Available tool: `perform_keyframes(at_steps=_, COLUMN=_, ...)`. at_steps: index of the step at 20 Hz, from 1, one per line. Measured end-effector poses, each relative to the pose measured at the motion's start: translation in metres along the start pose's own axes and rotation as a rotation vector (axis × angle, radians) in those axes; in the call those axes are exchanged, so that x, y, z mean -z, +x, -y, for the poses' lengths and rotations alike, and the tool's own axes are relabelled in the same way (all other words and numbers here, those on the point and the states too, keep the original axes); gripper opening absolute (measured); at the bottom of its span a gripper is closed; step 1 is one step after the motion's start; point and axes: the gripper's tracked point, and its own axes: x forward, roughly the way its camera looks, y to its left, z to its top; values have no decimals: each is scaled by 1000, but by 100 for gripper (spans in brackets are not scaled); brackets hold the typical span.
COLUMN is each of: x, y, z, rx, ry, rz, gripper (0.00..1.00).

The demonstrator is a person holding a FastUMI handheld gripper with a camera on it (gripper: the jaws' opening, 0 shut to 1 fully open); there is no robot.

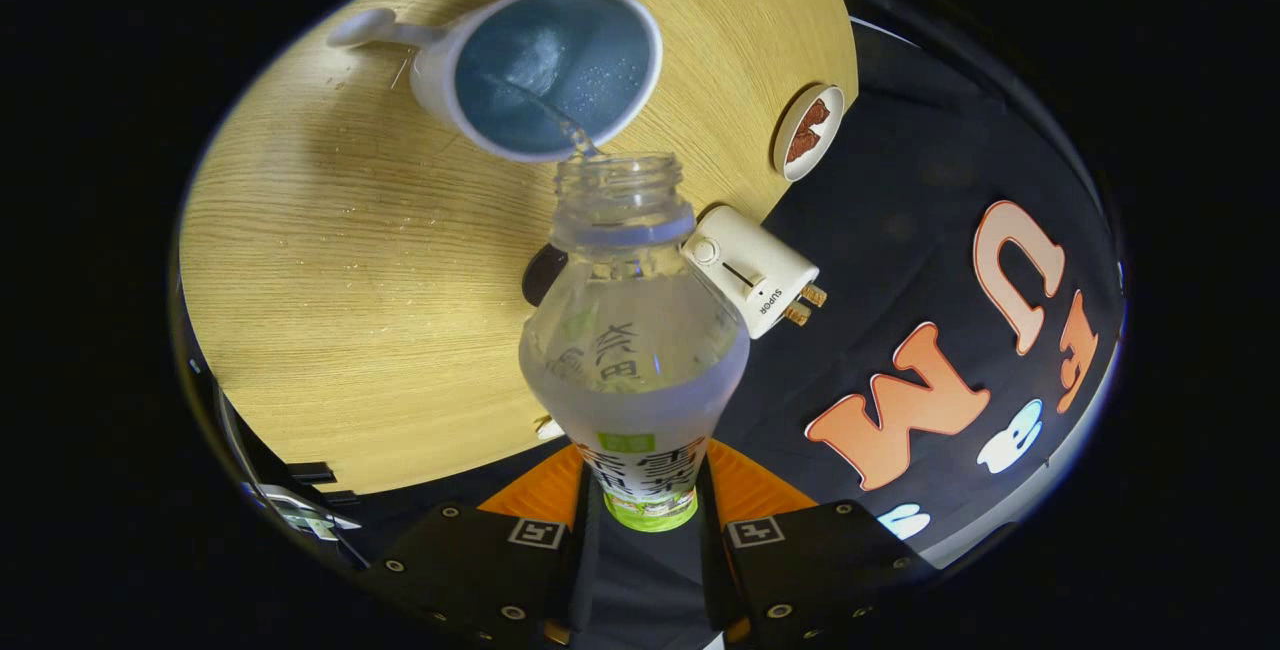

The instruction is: Take the bottle from table, then pour the juice into the cup, finally place the bottle on the coaster

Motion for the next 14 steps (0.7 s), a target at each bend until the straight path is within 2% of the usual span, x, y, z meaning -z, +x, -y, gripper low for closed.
perform_keyframes(at_steps=14, x=-2, y=-3, z=16, rx=19, ry=-84, rz=14, gripper=44)
